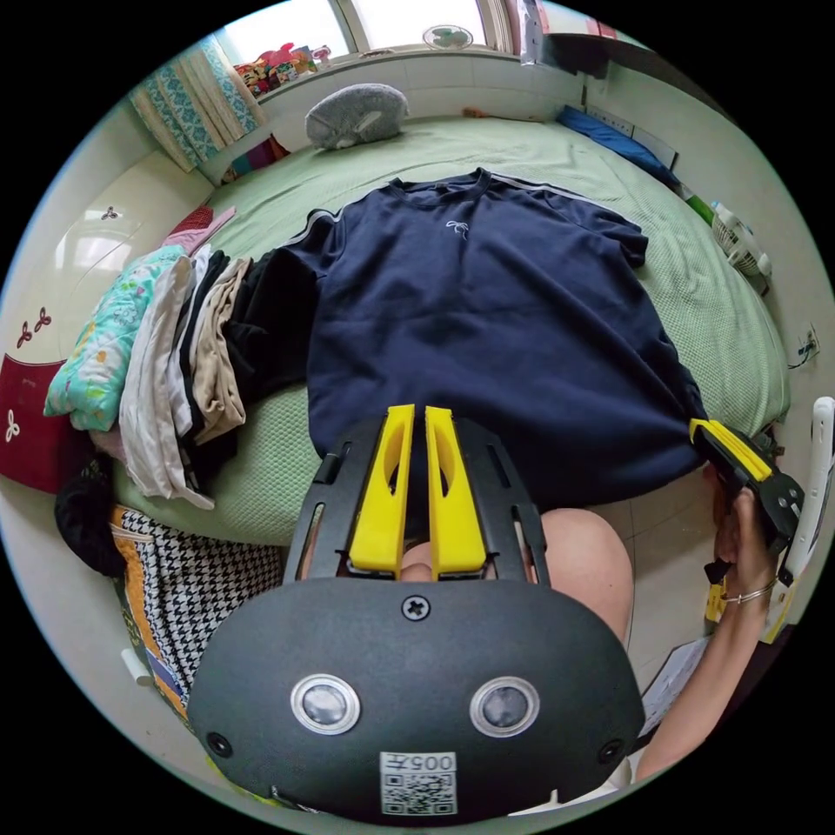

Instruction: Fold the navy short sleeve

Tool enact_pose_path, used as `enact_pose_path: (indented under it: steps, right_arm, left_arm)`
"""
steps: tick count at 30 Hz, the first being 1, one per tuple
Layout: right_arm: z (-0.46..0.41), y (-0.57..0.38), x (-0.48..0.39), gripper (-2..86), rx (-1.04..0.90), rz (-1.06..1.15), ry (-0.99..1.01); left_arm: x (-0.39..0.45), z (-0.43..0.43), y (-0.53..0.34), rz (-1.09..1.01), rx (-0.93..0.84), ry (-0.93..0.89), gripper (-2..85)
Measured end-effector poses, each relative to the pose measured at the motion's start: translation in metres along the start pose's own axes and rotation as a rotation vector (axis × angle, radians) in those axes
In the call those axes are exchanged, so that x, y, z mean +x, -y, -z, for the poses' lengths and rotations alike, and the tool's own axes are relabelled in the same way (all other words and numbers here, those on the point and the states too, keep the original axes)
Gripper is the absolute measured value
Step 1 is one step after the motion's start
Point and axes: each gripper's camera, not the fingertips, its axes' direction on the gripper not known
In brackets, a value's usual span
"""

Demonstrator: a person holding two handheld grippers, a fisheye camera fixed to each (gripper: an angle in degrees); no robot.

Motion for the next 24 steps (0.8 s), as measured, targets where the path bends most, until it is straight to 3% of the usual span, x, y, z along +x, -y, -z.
enact_pose_path:
  steps: [7,12,16,19,24]
  right_arm:
    - [-0.021,0.005,-0.006,-0.7,-0.031,-0.023,0.004]
    - [-0.007,0.017,-0.013,4.8,-0.028,-0.072,-0.015]
    - [0.021,0.044,-0.027,5.5,0.064,-0.047,-0.007]
    - [0.05,0.085,-0.055,6.7,0.187,0.008,0.055]
    - [0.077,0.183,-0.163,8.9,0.332,0.298,0.219]
  left_arm:
    - [-0.014,-0.018,0.002,0.0,0.006,-0.003,4.4]
    - [-0.046,-0.04,0.01,0.032,0.009,-0.026,4.6]
    - [-0.074,-0.055,0.027,0.057,0.028,-0.039,4.7]
    - [-0.097,-0.067,0.045,0.07,0.053,-0.043,4.9]
    - [-0.152,-0.096,0.087,0.164,0.093,-0.026,5.4]
